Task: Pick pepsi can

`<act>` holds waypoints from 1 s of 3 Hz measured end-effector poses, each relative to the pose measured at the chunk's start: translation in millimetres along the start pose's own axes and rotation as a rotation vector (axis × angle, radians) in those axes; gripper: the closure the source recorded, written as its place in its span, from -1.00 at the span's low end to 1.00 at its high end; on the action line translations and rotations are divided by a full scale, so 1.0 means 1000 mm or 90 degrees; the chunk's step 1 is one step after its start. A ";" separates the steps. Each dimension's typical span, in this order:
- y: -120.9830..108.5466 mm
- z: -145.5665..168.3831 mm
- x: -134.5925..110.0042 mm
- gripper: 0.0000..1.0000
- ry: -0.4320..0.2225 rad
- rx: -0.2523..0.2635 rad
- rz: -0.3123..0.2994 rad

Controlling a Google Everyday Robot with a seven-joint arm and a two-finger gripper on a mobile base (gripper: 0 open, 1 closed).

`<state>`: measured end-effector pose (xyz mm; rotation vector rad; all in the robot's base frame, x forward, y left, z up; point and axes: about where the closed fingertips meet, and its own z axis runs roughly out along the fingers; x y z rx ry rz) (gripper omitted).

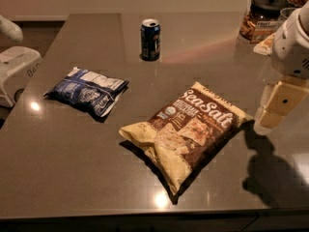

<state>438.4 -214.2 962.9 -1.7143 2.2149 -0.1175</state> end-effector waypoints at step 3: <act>0.000 0.000 0.000 -1.00 0.000 0.000 0.000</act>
Offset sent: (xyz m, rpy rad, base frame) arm 0.0263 -0.0007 -0.0281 -1.0662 -0.2034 -0.0932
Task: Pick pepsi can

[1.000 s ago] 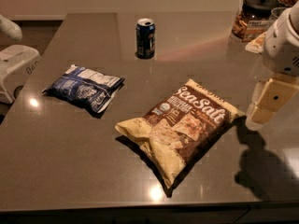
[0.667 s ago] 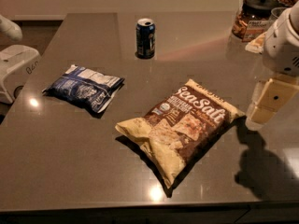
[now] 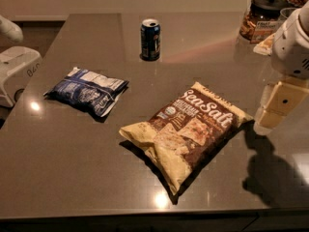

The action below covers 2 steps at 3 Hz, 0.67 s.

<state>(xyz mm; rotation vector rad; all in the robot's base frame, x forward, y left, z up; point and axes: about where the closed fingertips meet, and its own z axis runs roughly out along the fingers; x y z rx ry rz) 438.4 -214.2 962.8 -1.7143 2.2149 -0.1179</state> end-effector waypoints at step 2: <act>0.000 0.000 0.000 -1.00 0.000 0.001 0.000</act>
Offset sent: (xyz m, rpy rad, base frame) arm 0.0168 0.0280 0.0041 -1.2540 -0.2403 -0.0161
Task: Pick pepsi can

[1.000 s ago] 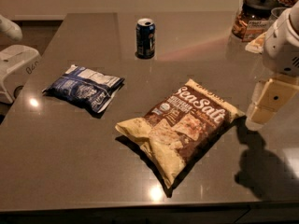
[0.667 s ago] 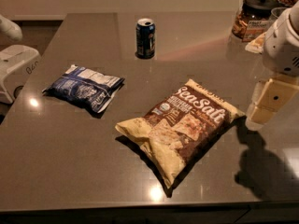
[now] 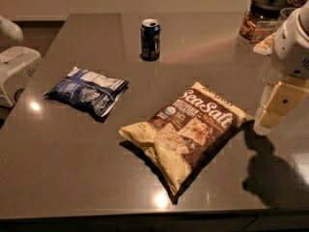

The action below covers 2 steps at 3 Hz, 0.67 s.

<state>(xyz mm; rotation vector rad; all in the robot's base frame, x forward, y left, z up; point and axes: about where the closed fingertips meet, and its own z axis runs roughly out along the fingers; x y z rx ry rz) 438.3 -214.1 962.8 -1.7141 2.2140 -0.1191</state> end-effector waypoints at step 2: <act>0.000 0.000 0.000 -1.00 0.000 0.000 0.000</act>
Offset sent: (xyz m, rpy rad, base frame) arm 0.0211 -0.0120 -0.0499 -0.2012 0.1751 -0.1064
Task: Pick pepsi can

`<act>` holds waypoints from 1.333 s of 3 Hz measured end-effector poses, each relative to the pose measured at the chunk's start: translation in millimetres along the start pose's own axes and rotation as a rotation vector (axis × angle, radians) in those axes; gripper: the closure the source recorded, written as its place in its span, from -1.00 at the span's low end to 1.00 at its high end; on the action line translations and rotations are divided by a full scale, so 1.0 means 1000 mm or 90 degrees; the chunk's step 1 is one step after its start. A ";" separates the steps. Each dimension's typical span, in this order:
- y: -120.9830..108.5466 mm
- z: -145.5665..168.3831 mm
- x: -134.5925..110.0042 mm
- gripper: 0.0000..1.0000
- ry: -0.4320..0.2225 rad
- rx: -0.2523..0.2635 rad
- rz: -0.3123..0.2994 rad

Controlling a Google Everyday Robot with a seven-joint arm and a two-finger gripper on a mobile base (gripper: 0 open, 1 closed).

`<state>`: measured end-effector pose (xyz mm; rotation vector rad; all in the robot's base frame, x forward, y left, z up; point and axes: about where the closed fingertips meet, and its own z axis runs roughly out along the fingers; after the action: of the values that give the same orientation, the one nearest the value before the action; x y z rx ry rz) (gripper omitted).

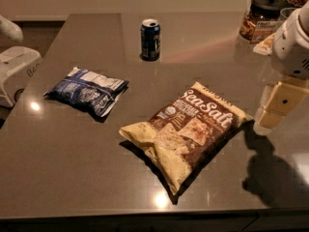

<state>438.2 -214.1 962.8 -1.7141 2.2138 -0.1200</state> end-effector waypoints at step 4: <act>0.000 0.000 0.000 -1.00 0.000 0.000 0.000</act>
Offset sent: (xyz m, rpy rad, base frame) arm 0.0437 0.0096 -0.0631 -0.1149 0.1601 -0.0117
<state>438.3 -214.0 962.8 -1.7144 2.2135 -0.1205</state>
